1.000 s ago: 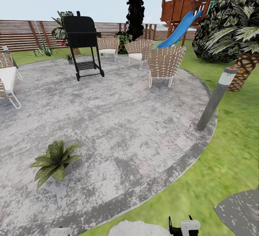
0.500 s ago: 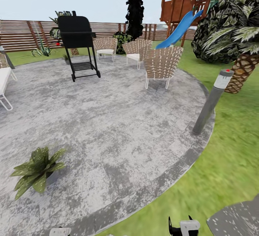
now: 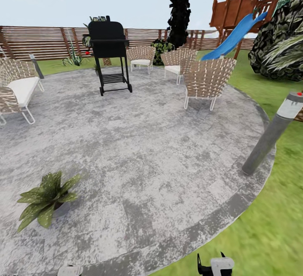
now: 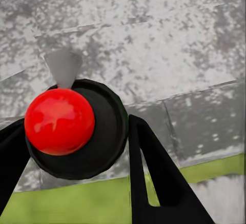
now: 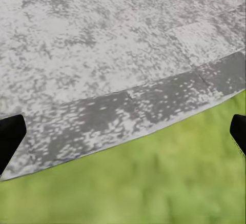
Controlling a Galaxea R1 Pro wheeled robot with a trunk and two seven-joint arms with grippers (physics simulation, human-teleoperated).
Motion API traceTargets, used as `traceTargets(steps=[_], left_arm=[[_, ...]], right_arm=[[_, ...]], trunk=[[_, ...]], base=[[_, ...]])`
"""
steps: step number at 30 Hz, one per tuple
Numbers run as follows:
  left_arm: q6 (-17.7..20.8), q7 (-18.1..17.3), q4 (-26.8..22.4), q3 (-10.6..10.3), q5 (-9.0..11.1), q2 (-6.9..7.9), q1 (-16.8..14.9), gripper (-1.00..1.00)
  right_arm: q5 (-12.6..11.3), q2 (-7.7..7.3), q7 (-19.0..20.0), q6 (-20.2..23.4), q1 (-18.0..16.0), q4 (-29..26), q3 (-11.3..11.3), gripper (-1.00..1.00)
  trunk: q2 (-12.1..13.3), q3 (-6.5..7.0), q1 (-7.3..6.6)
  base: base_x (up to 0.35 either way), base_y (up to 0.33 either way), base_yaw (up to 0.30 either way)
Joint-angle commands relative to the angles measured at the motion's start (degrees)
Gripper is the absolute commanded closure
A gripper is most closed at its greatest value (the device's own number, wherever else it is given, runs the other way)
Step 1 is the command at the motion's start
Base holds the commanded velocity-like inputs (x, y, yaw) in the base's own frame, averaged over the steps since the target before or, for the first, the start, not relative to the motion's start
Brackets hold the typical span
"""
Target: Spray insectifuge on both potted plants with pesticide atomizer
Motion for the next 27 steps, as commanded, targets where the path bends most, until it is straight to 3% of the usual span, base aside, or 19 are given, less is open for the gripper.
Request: traceTargets(steps=[1, 12, 21, 27], left_arm=[[-0.10, -0.53, 0.08, 0.33, 0.29, 0.01, -0.05, 1.00], [-0.03, -0.51, 0.08, 0.33, 0.36, 0.01, -0.05, 1.00], [-0.01, -0.50, 0.08, 0.33, 0.36, 0.07, -0.05, 1.00], [-0.01, -0.50, 0.09, 0.33, 0.36, 0.10, -0.05, 1.00]], right_arm=[[0.61, 0.01, -0.39, -0.04, -0.02, 0.02, -0.23, -1.00], [0.61, 0.01, -0.40, -0.04, -0.02, 0.02, -0.21, -1.00], [0.61, 0.01, -0.36, -0.04, -0.02, 0.02, -0.19, -1.00], [0.61, 0.01, -0.36, -0.04, -0.02, 0.02, -0.19, -1.00]], trunk=[[-0.02, -0.05, 0.02], [-0.02, 0.25, 0.02], [-0.02, 0.28, 0.02], [-0.02, 0.28, 0.02]], base=[[0.262, -0.233, 0.273], [0.285, -0.206, 0.236], [0.296, -0.186, 0.014], [0.335, -0.034, 0.000]])
